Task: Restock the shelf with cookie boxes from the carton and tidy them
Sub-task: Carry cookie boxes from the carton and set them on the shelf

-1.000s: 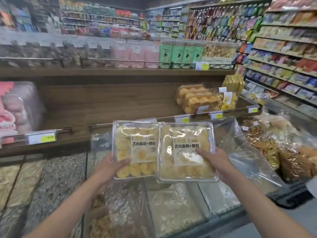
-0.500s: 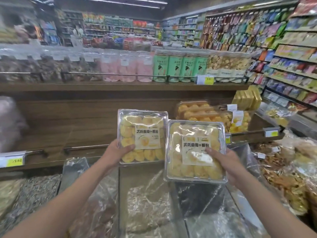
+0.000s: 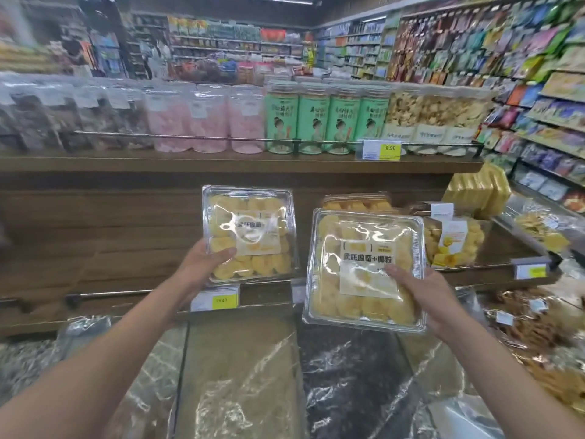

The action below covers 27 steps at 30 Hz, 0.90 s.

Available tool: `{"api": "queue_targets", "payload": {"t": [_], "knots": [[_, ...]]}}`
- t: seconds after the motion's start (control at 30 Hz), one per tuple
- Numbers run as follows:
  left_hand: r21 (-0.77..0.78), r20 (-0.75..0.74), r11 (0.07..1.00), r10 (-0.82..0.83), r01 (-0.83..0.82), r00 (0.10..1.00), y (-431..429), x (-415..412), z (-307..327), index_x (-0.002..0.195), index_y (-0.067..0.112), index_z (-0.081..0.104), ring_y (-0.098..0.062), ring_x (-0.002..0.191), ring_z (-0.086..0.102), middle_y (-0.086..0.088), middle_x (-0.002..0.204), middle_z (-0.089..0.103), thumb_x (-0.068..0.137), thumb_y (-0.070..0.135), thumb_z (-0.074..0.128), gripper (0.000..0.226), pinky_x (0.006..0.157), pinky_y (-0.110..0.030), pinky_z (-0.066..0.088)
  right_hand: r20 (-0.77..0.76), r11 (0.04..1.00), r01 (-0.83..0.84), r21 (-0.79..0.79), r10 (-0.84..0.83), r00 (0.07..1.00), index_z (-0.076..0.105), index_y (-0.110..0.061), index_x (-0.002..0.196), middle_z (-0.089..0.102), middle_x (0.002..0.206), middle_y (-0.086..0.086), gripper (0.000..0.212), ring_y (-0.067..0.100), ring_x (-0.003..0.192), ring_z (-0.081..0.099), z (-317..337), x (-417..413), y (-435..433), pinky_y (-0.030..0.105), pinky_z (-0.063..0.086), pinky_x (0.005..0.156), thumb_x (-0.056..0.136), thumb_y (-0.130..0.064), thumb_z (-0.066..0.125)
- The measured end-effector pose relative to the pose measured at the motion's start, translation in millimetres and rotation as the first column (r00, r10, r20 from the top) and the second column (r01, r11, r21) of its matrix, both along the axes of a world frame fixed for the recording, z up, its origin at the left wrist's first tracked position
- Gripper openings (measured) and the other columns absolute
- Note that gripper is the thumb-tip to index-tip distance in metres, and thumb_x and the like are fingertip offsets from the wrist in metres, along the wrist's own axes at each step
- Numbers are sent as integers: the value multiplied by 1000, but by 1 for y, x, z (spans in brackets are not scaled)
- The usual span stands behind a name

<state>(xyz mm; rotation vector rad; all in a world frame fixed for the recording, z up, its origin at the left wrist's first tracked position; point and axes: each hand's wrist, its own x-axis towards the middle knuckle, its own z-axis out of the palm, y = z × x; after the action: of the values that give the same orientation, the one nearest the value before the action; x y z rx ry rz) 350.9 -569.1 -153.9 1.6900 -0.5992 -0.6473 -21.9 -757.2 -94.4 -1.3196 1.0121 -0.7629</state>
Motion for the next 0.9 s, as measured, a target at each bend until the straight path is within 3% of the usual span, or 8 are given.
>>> {"api": "queue_targets", "payload": {"t": [0.1, 0.27, 0.37, 0.43, 0.53, 0.67, 0.8, 0.9], "knots": [[18, -26, 1000, 4, -4, 1000, -20, 16, -5, 150, 33, 47, -20, 101, 66, 0, 134, 67, 90, 44, 81, 70, 68, -35, 50, -16, 1000, -2, 21, 3, 1000, 65, -20, 103, 80, 78, -2, 22, 15, 68, 77, -9, 7, -17, 20, 55, 49, 88, -19, 82], [75, 3, 996, -41, 40, 999, -53, 35, -16, 123, 32, 62, -29, 101, 75, -3, 115, 79, 90, 35, 82, 38, 75, -39, 52, 11, 999, 10, 39, -10, 1000, 54, -25, 88, 69, 85, -5, 25, 10, 67, 67, -17, 19, -29, 22, 52, 52, 92, -15, 76], [71, -1, 995, -69, 69, 998, -68, 34, -17, 124, 27, 60, -23, 102, 75, -2, 115, 78, 92, 25, 80, 37, 78, -36, 57, -1, 997, -2, 74, 2, 1000, 65, -14, 108, 78, 91, 5, 25, 16, 70, 77, -25, 24, -36, 22, 57, 52, 88, -17, 80], [78, -5, 994, -81, 81, 997, -75, 36, -21, 125, 26, 59, -18, 103, 73, 0, 116, 76, 93, 23, 79, 38, 78, -32, 56, 10, 997, 18, 75, -18, 1000, 63, -18, 100, 77, 89, 5, 20, 14, 65, 75, -27, 25, -38, 19, 55, 48, 89, -15, 79], [94, 20, 993, -76, 74, 997, -82, 40, -28, 128, 26, 60, -21, 110, 72, -1, 120, 75, 88, 29, 83, 46, 96, -41, 59, 41, 995, 5, 97, -9, 999, 66, -14, 106, 79, 88, 6, 23, 11, 69, 78, -32, 26, -43, 21, 58, 51, 87, -15, 80], [136, 134, 991, 0, -19, 991, -88, 38, -31, 125, 22, 55, -8, 84, 66, 8, 101, 66, 92, 22, 81, 43, 62, -18, 54, 60, 994, 6, 112, -13, 998, 68, -9, 118, 82, 96, 7, 36, 17, 83, 79, -36, 26, -45, 25, 61, 57, 86, -16, 80], [180, 191, 979, 57, -92, 980, -93, 46, -37, 127, 15, 58, -29, 105, 71, -4, 113, 70, 85, 31, 88, 54, 84, -45, 62, 67, 994, -2, 105, -5, 998, 69, -7, 121, 81, 99, 9, 50, 21, 86, 80, -37, 27, -46, 29, 62, 60, 75, -22, 83], [188, 203, 978, 48, -87, 978, -101, 50, -33, 126, 18, 56, -27, 107, 69, -3, 116, 69, 83, 33, 89, 56, 94, -50, 60, 54, 994, 3, 112, -9, 998, 69, -6, 122, 81, 101, 11, 57, 25, 89, 80, -40, 28, -48, 32, 64, 63, 70, -25, 85]]}}
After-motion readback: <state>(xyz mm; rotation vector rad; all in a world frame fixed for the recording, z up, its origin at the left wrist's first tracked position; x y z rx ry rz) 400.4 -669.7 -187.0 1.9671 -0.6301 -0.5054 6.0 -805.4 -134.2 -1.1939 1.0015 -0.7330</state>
